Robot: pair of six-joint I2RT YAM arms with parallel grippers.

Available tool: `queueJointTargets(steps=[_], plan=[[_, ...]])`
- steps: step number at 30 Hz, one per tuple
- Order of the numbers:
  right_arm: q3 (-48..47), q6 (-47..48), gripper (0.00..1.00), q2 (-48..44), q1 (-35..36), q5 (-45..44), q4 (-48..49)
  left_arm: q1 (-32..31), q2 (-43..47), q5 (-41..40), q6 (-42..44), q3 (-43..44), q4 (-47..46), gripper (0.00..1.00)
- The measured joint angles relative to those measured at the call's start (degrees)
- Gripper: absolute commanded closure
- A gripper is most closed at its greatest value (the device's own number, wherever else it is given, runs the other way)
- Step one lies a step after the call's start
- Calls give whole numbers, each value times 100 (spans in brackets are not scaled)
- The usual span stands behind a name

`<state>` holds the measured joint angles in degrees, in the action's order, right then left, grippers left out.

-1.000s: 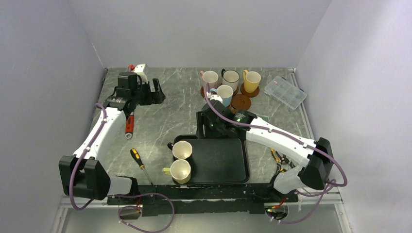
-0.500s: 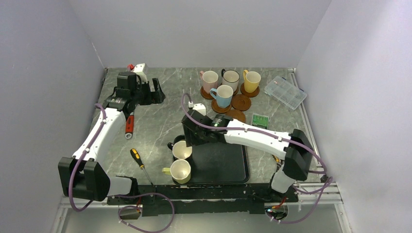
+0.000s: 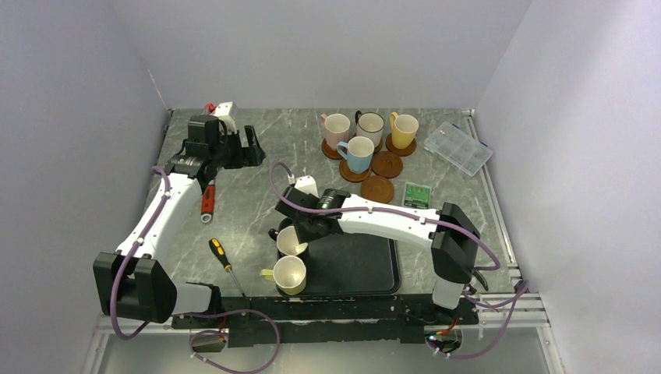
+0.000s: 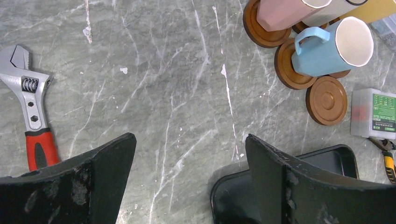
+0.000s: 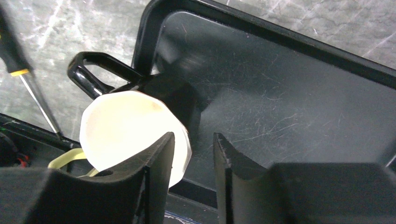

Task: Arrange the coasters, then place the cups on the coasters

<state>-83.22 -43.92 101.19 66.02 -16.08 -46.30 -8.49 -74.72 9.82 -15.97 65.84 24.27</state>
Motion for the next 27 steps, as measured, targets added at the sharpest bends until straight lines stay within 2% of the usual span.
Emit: queueJointTargets(steps=[8, 21, 27], plan=[[-42, -4, 74, 142, 149, -68, -101, 0, -2, 2, 0, 0, 0, 6], [-146, -92, 100, 232, 166, -361, -269, 0, -2, -2, 0, 0, 0, 7], [-299, -90, 100, 232, 186, -575, -516, 0, 0, -4, 0, 0, 0, 7]])
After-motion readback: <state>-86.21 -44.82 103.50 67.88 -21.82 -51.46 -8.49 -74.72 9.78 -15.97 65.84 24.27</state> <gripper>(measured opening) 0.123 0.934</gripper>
